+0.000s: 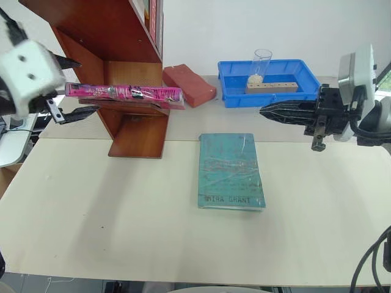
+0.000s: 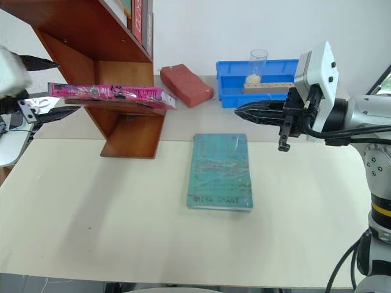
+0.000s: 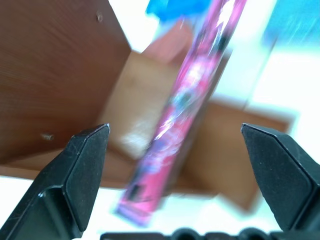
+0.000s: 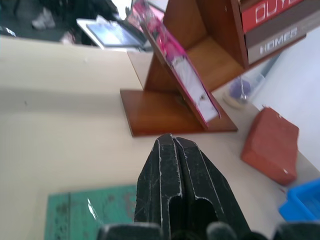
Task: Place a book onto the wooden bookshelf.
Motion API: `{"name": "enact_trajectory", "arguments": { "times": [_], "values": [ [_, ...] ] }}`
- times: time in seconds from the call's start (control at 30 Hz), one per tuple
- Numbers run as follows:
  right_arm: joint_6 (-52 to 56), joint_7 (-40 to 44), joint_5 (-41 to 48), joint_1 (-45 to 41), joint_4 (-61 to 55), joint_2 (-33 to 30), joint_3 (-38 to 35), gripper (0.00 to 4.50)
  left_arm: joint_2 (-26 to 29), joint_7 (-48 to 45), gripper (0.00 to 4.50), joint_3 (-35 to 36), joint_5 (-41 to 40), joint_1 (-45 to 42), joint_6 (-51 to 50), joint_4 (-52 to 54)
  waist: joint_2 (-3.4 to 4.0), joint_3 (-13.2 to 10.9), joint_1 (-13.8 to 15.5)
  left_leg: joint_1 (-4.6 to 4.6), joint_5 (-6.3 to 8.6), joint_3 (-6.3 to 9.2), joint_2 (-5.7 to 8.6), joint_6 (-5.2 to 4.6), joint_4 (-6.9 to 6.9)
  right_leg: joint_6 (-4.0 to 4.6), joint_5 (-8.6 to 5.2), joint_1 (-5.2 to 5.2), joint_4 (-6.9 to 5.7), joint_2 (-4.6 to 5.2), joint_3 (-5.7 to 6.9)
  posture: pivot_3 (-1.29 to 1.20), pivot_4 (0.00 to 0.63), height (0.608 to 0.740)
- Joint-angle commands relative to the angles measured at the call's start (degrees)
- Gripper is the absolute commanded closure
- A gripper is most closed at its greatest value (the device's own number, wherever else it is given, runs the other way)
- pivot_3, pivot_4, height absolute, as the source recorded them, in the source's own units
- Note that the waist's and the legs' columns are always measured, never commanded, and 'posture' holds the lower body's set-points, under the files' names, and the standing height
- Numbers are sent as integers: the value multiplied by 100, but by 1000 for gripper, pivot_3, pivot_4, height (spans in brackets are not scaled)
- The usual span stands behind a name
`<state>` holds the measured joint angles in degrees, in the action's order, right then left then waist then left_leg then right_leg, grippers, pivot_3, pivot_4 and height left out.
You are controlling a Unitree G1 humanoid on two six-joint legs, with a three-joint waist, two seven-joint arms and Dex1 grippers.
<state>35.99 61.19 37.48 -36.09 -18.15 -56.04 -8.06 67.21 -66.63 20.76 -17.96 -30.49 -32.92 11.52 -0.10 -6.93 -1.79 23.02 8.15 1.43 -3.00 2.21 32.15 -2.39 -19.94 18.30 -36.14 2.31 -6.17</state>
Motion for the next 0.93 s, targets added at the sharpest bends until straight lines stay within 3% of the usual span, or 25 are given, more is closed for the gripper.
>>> {"name": "enact_trajectory", "arguments": {
  "times": [0.03,0.17,0.37,0.57,0.93],
  "values": [
    [-582,432,-508,340,179,-376,36,3567,-45,-176,0,1149,-613,968,-1222,333,2,0,-31,-13,1,-1,0,-1,-4,3,-2,-2,0,0,0,0,150,740],
    [-1231,1017,-1037,1061,432,-891,33,2241,-302,-273,0,1873,-604,2432,-1373,807,-7,-5,-43,-24,2,-1,-2,-2,-7,19,-6,-1,-1,1,3,0,150,740],
    [-1774,1277,-1322,1603,772,-1094,-191,80,-537,-190,0,2052,-296,3722,-791,725,-17,-8,-19,-32,3,-6,-2,0,-8,34,-10,-3,5,20,11,0,150,740],
    [-1966,1238,-1403,1686,1015,-1015,-295,32,-648,-8,0,1884,37,4203,-31,305,-16,-6,-25,-40,4,-9,-4,0,-24,47,-14,-1,6,23,10,0,150,740],
    [-2027,1309,-1409,1712,1106,-1089,-334,32,-712,14,0,1803,-386,4063,-10,223,-15,-5,-32,-40,4,-16,-4,1,-26,49,-15,-1,6,29,9,0,150,740]
  ]
}}
